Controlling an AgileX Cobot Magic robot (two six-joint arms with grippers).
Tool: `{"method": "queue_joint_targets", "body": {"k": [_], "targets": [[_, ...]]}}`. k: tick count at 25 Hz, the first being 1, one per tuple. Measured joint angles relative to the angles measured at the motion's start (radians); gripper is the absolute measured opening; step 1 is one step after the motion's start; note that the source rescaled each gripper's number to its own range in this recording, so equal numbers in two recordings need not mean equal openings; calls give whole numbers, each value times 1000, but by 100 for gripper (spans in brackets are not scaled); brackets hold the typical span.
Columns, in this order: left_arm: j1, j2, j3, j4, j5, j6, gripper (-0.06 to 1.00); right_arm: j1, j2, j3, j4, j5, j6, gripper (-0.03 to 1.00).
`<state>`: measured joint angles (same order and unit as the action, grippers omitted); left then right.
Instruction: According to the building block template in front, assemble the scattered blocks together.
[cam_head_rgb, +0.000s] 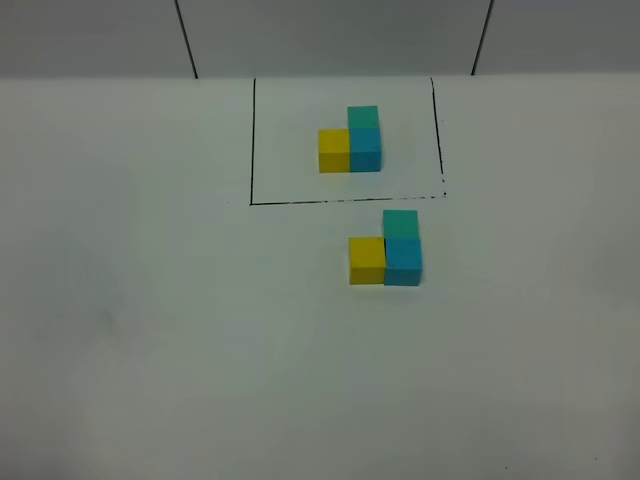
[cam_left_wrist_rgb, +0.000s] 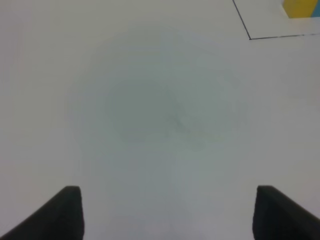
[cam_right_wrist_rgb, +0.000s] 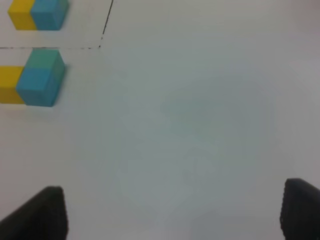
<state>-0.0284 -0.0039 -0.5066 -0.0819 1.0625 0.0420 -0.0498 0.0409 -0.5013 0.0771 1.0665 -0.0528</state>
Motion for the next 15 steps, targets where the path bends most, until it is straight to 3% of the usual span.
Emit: {"method": "queue_joint_targets", "body": {"k": [15], "targets": [[0, 1, 0, 0, 0, 0, 52, 0, 0, 0, 0, 0, 0, 73]]}}
